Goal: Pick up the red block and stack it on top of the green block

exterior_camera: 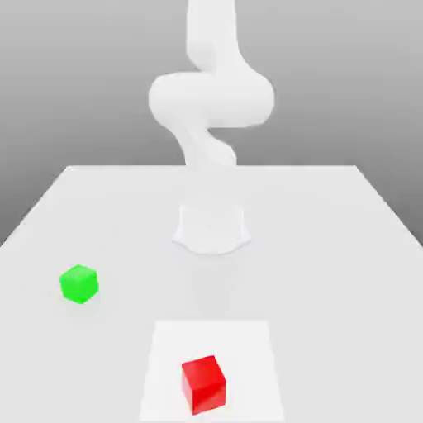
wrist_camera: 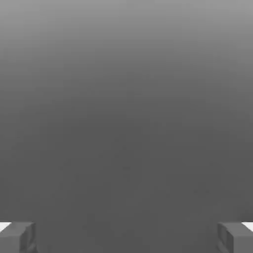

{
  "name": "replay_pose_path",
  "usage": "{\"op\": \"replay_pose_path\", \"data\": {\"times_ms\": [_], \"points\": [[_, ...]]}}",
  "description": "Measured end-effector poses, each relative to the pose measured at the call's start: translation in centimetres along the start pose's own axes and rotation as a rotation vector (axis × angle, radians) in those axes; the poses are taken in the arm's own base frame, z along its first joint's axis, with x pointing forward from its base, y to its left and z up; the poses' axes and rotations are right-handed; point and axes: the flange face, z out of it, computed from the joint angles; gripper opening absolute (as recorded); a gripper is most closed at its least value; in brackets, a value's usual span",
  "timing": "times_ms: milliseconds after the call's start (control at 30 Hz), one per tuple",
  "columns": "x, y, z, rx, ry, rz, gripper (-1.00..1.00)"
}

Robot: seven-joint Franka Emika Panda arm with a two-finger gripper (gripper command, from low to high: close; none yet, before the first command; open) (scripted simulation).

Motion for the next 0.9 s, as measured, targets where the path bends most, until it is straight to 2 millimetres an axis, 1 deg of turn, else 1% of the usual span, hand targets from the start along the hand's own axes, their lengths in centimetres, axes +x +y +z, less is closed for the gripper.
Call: {"op": "replay_pose_path", "data": {"times_ms": [100,233,333,467,567,667,800,900], "points": [[-0.3,0.8,6.5,-0.048,-0.084,-0.038,0.0],[-1.8,2.5,14.5,-0.113,-0.188,-0.086,0.0],[-3.5,4.3,20.1,-0.162,-0.263,-0.123,0.0],[-6.5,7.3,26.9,-0.232,-0.359,-0.174,0.0],[-9.2,10.1,31.4,-0.287,-0.428,-0.214,0.0],[-12.1,13.2,35.3,-0.343,-0.496,-0.256,0.0],[-16.0,17.7,39.5,-0.415,-0.575,-0.308,0.0],[-17.9,19.8,42.3,-0.426,-0.586,-0.318,0.0]]}}
